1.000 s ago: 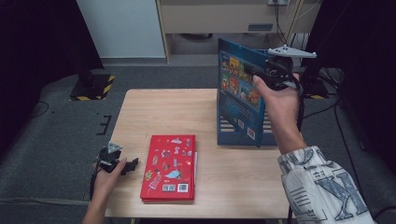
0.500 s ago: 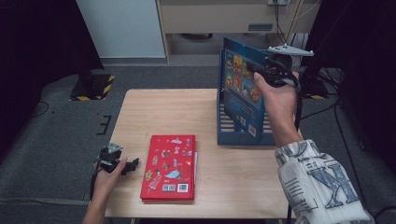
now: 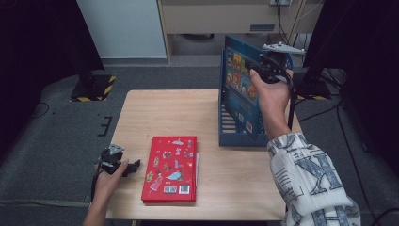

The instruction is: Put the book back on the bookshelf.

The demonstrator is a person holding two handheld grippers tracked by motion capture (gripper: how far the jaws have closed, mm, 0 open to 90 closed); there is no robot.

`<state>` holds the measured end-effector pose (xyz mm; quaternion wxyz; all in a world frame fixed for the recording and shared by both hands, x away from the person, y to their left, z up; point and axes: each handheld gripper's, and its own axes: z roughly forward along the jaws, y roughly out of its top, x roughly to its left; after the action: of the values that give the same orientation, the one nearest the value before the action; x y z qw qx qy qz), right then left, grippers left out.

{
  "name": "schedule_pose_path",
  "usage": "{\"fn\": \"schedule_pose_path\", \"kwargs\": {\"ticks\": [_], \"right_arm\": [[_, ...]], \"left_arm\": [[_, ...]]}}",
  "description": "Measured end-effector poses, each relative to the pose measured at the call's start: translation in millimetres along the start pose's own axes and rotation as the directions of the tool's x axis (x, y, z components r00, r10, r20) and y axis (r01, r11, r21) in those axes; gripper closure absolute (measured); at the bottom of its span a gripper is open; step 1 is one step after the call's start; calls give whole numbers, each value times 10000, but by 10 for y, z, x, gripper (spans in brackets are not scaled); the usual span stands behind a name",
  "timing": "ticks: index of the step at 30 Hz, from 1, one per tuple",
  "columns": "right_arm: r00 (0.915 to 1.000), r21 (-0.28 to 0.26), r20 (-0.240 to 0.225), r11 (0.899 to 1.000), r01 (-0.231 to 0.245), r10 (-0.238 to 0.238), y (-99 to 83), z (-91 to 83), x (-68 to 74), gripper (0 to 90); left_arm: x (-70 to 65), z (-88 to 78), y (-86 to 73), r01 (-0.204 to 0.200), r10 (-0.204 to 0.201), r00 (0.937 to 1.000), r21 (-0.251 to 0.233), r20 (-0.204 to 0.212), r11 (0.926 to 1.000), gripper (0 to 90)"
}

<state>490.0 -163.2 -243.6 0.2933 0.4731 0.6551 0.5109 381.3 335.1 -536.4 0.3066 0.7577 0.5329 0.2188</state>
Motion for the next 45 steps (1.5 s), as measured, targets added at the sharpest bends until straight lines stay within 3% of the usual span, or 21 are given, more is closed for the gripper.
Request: {"fn": "schedule_pose_path", "kwargs": {"ticks": [16, 45], "right_arm": [[9995, -5, 255, 9998, 205, -205, 25, 138, 66, 823], [9981, -235, 618, 9997, 75, -60, 25, 258, 99, 822]], "left_arm": [[-3, -1, 2, -37, 37, 10000, 31, 34, 10000, 0], [-8, 5, 7, -51, 51, 10000, 10, 73, 10000, 0]]}}
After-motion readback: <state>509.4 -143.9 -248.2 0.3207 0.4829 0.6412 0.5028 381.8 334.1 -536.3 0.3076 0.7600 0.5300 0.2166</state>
